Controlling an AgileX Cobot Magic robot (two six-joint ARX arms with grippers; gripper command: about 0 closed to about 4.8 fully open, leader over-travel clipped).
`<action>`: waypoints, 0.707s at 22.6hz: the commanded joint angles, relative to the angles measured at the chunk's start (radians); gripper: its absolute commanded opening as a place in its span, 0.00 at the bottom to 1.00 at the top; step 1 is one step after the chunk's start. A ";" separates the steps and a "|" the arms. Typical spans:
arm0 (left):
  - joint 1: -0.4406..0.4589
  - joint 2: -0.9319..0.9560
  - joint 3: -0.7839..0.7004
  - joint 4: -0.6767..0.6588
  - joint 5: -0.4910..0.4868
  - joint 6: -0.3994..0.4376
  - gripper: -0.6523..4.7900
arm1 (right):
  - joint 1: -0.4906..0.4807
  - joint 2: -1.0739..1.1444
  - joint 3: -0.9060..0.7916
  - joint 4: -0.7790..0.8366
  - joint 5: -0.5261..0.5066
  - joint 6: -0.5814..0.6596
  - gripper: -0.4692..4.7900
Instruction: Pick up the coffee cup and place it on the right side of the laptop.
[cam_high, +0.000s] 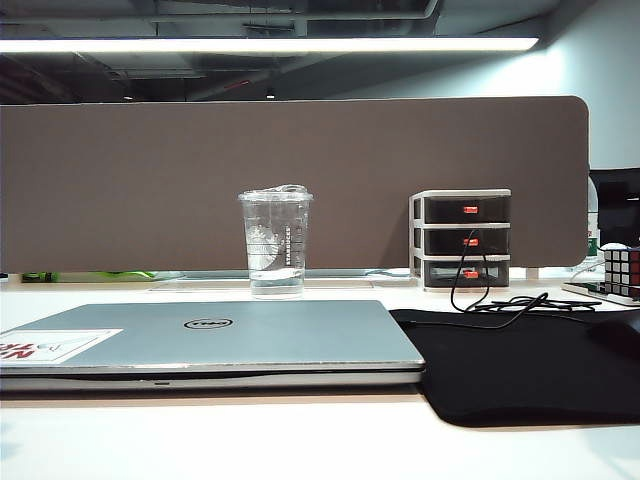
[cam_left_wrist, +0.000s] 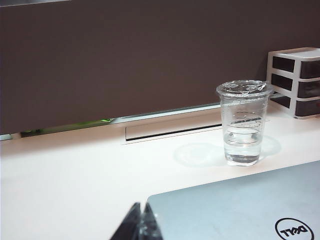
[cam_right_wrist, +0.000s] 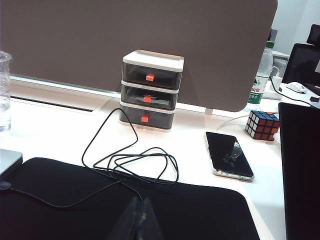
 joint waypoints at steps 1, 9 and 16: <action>0.001 0.000 0.005 0.010 0.003 0.003 0.11 | 0.000 -0.002 -0.005 0.013 0.002 -0.002 0.09; 0.001 0.000 0.005 0.010 0.004 0.003 0.11 | 0.000 -0.002 -0.005 0.013 0.002 -0.002 0.09; 0.001 0.000 0.005 0.012 0.156 -0.143 0.11 | 0.001 -0.002 -0.005 -0.033 -0.110 0.093 0.09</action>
